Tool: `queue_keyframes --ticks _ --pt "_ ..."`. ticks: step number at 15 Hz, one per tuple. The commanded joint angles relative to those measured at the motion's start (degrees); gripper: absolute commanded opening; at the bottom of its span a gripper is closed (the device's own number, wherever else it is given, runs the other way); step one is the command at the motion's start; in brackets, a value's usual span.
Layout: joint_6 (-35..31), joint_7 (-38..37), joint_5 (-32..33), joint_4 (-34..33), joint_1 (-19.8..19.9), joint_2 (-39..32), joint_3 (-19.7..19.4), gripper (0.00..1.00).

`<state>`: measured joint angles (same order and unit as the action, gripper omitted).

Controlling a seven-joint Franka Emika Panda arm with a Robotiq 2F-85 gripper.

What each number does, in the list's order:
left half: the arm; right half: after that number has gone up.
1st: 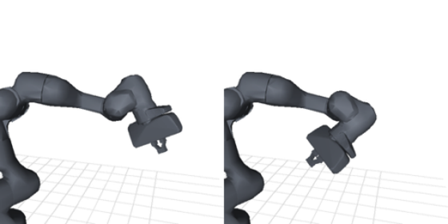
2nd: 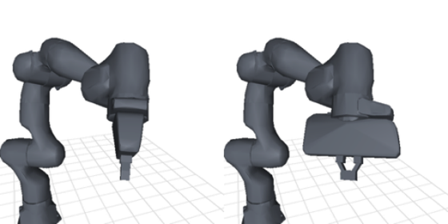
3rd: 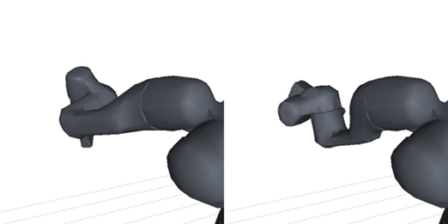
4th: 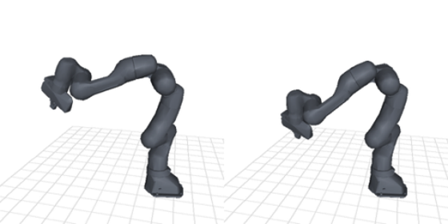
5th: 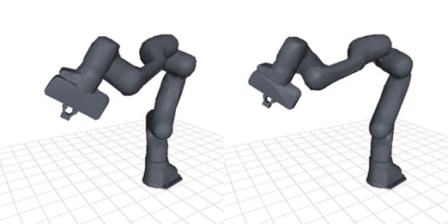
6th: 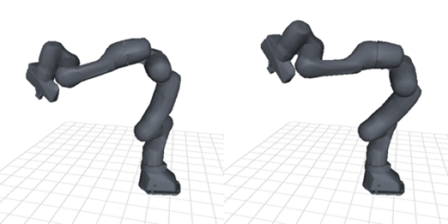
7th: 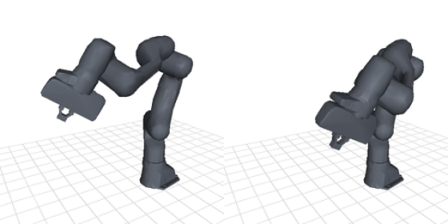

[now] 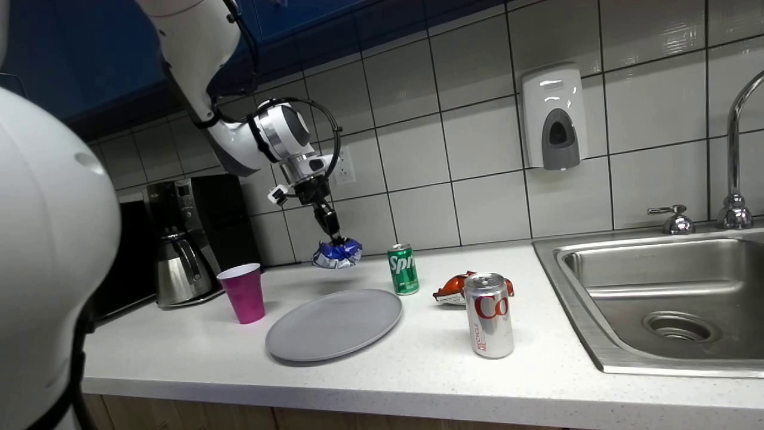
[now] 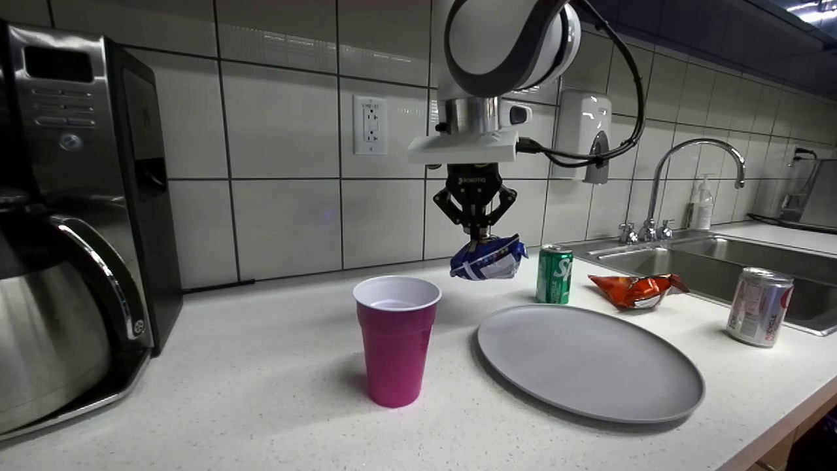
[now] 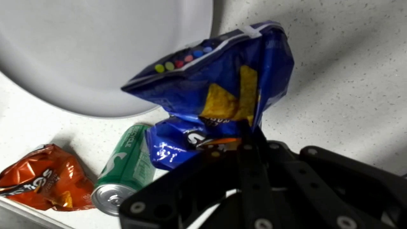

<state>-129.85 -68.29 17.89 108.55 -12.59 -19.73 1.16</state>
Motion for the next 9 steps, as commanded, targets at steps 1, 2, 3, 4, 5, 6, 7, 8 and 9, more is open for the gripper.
queue_keyframes --ticks 1,2,3,4,5,6,7,8,9 --pt "3.42 5.78 -0.88 -7.6 0.26 -5.14 -0.18 0.0" --pt "3.63 6.69 -0.9 -8.87 0.14 -6.19 -0.4 0.0" --pt "3.83 7.65 -0.95 -10.19 0.02 -7.26 -0.61 0.0" --pt "4.0 8.48 -1.08 -11.43 -0.06 -8.3 -0.77 0.0" --pt "4.3 9.28 -1.27 -12.65 -0.13 -9.34 -0.91 0.0" --pt "4.5 10.08 -1.48 -13.7 -0.16 -10.27 -1.03 0.0" --pt "4.9 10.67 -1.61 -14.81 -0.26 -11.14 -1.18 0.0" --pt "5.17 11.29 -1.75 -15.83 -0.3 -11.95 -1.31 0.0" --pt "5.4 11.82 -1.89 -16.78 -0.36 -12.7 -1.46 0.0"
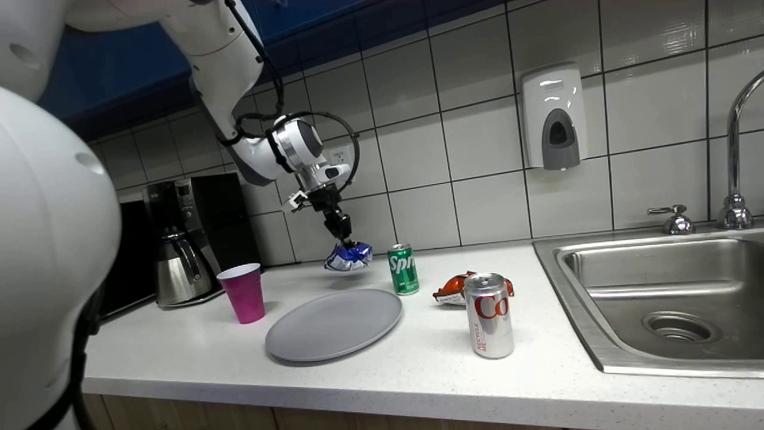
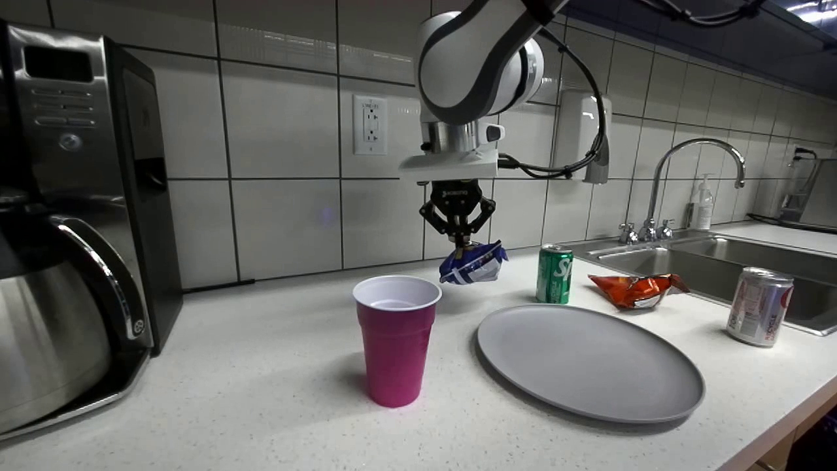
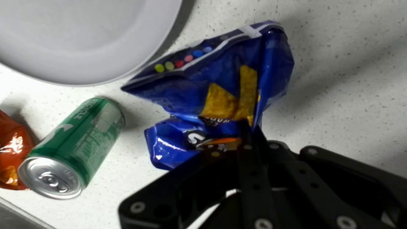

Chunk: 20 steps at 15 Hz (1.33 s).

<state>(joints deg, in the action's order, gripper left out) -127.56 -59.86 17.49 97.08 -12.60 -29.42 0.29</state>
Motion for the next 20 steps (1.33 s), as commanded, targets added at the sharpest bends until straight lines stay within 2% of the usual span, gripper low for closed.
queue_keyframes --ticks 1,9,10,11,12,20 --pt "3.32 3.81 -1.65 -6.12 -0.42 -3.61 -0.74 0.0" --pt "5.03 6.28 -3.04 -10.95 -0.5 -7.62 -1.27 0.0" --pt "5.25 6.56 -3.36 -11.35 -0.53 -7.88 -1.34 0.26" --pt "5.38 6.7 -3.51 -11.64 -0.67 -8.07 -1.5 0.27" --pt "5.6 6.72 -3.58 -11.93 -0.8 -8.23 -1.65 0.33" --pt "6.27 6.14 -3.38 -9.15 -1.88 -4.5 -1.55 0.92"
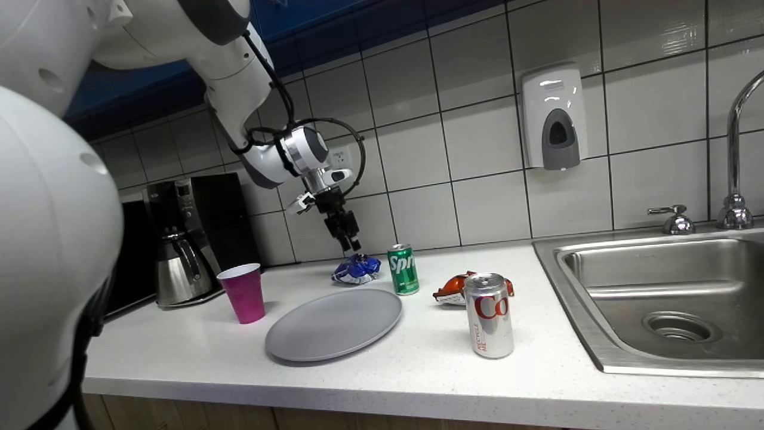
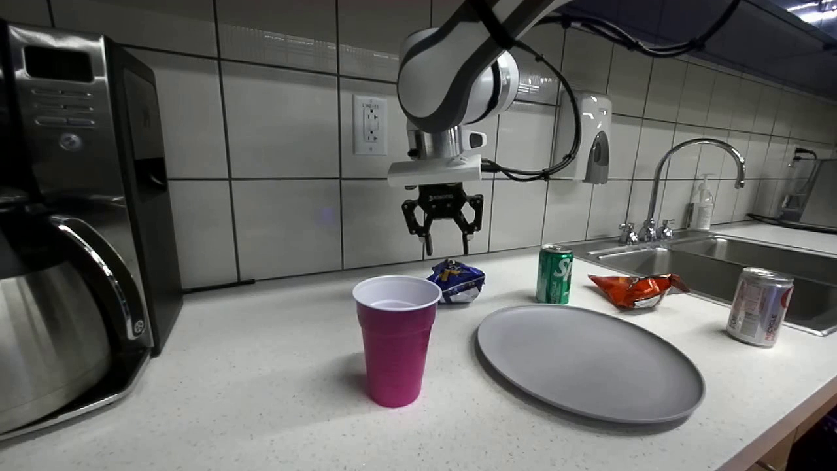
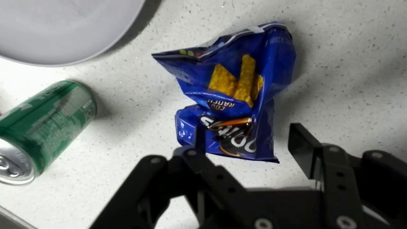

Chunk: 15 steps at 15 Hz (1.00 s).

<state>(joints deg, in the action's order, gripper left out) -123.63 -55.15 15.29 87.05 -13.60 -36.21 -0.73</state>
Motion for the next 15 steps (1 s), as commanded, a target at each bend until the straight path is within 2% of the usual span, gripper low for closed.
queue_keyframes --ticks 1,15 --pt "2.5 1.32 -1.29 1.46 -0.98 2.9 -0.42 0.99" --pt "2.45 1.59 -2.05 15.41 1.08 15.82 -0.46 1.0"
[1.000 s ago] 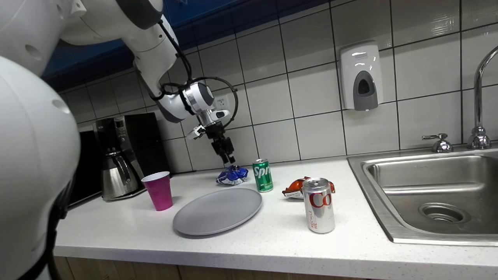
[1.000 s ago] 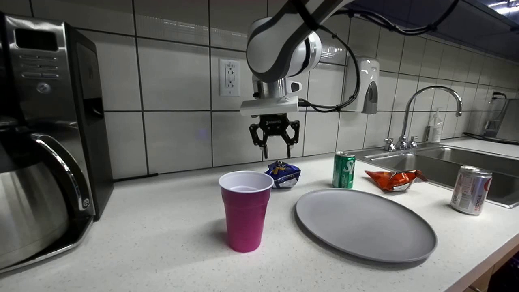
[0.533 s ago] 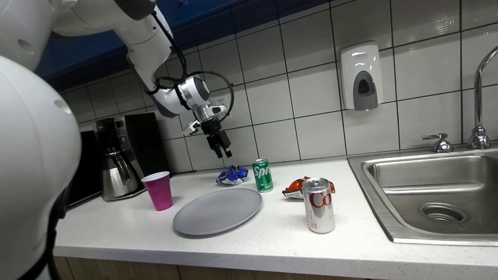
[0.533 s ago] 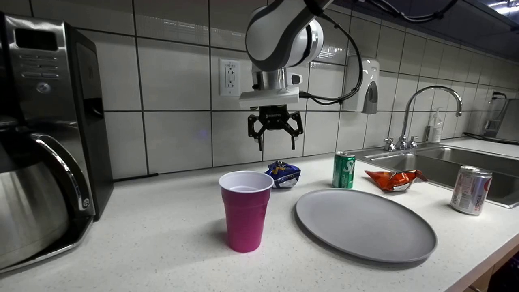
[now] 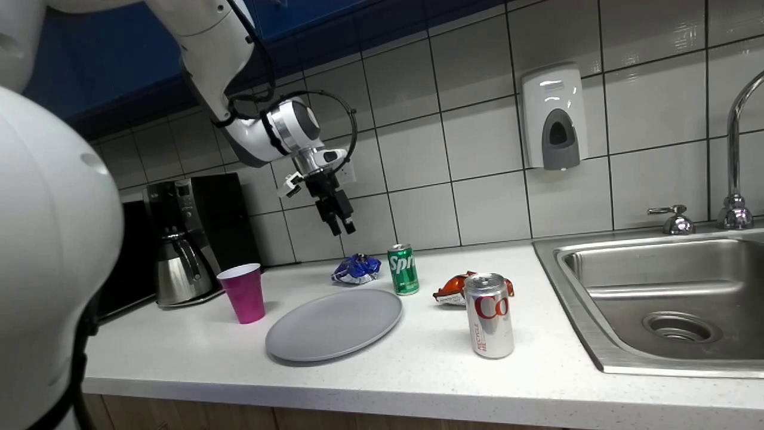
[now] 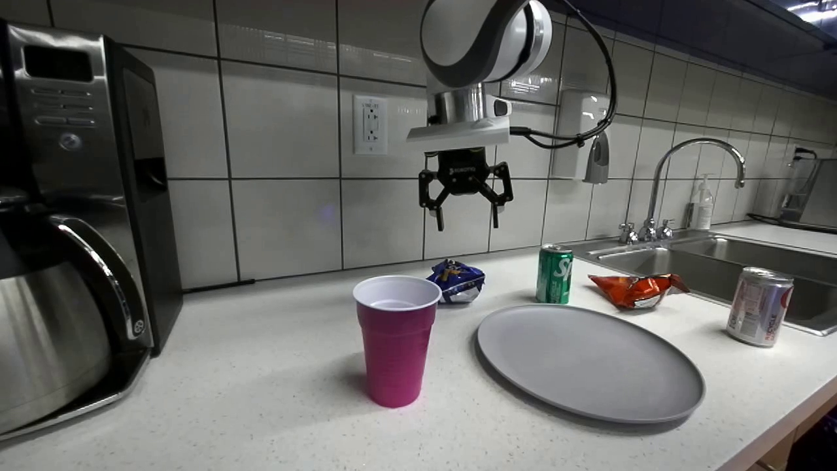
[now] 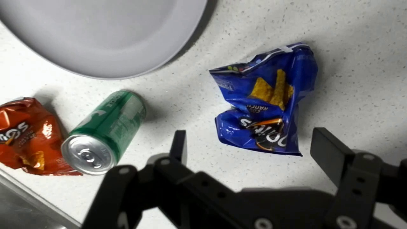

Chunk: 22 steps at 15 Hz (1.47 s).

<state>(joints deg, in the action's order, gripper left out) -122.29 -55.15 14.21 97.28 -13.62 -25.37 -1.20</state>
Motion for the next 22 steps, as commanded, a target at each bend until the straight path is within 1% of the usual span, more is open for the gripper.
queue_keyframes --ticks 1,8,12,18,22 --pt "1.08 1.36 -0.69 6.42 1.34 5.97 -0.21 1.0" --pt "1.68 1.22 -0.77 13.69 4.45 11.46 -1.11 1.0" --pt "0.42 1.16 -0.72 16.25 6.58 12.37 -1.8 1.0" --pt "-1.93 1.82 -0.85 16.35 9.16 10.61 -2.88 1.0" --pt "-2.64 1.92 0.45 16.4 8.97 10.4 -3.02 1.0"
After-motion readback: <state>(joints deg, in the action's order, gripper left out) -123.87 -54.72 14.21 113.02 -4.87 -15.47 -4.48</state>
